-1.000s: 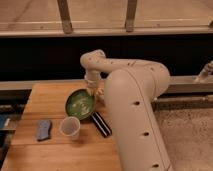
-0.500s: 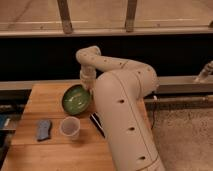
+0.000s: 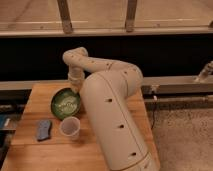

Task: Drag the ceramic bowl in a circle

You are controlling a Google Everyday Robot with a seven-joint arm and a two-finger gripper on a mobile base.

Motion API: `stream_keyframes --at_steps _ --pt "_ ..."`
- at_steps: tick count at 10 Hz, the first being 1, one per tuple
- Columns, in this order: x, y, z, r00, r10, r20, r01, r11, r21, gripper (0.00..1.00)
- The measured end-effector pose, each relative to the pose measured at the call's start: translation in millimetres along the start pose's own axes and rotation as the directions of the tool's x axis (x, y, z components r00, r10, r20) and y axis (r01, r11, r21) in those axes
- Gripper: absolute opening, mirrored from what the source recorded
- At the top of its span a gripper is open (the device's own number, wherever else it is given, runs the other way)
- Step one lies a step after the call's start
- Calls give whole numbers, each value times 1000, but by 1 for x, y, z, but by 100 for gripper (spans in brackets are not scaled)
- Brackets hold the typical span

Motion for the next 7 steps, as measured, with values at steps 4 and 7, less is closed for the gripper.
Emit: stream_keyframes --at_steps 4,7 --pt "22 -1 -5 998 16 54 -14 999 -29 64" --pt "28 -11 -11 991 60 121 -54 997 -51 64"
